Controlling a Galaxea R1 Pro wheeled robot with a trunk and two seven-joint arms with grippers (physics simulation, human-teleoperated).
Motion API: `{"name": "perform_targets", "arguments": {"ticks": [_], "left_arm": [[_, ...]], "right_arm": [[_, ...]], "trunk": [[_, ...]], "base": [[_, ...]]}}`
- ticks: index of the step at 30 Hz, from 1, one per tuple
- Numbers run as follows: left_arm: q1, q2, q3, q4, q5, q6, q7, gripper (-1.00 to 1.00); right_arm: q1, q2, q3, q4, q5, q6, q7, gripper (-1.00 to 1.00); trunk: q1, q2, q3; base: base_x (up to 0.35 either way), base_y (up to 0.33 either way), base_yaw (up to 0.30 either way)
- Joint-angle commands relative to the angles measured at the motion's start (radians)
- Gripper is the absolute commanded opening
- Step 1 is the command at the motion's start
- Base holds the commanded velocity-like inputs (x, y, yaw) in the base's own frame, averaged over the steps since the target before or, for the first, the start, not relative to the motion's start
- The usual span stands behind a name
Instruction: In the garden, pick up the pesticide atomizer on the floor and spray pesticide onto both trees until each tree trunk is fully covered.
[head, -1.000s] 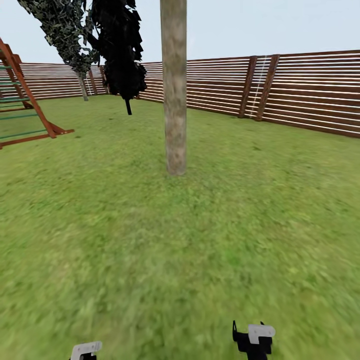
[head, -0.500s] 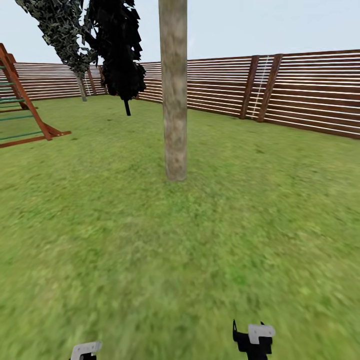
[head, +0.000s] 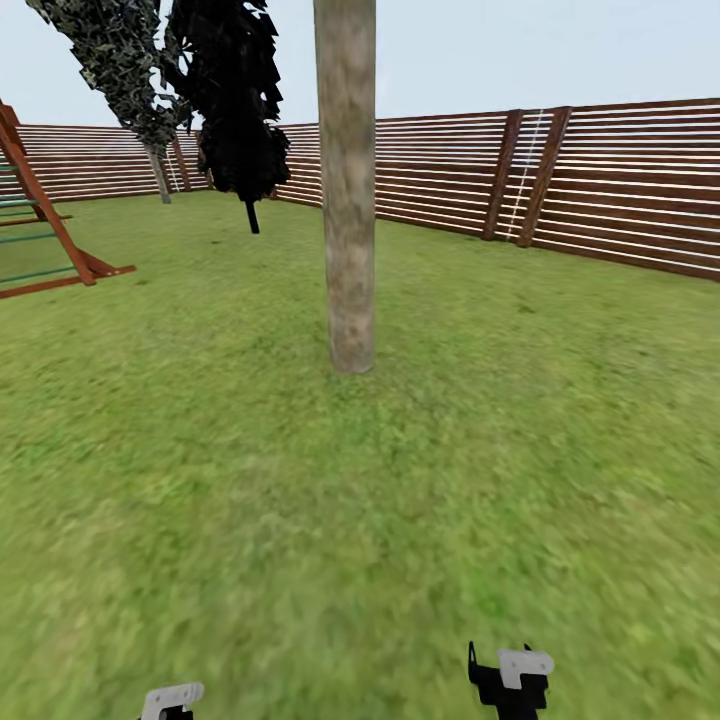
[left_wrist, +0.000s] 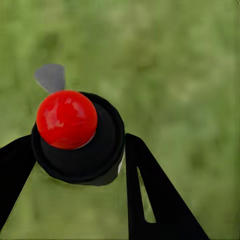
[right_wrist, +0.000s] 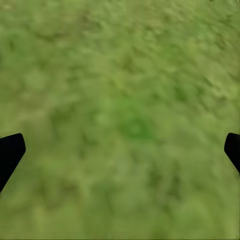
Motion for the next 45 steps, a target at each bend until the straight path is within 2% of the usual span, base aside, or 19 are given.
{"name": "perform_targets", "arguments": {"ticks": [1, 45], "left_arm": [[-0.001, 0.000, 0.008, 0.001, -0.002, -0.003, -0.007, -1.00], [-0.001, 0.000, 0.009, 0.001, -0.003, -0.003, -0.007, -1.00]], "right_arm": [[-0.001, 0.000, -0.006, 0.001, 0.011, -0.002, -0.006, 1.00], [-0.001, 0.000, -0.006, 0.002, 0.011, -0.002, -0.004, 1.00]], "trunk": [[0.000, 0.000, -0.001], [0.000, 0.000, -0.001]], "base": [[0.338, 0.000, 0.000], [0.338, 0.000, 0.000]]}}
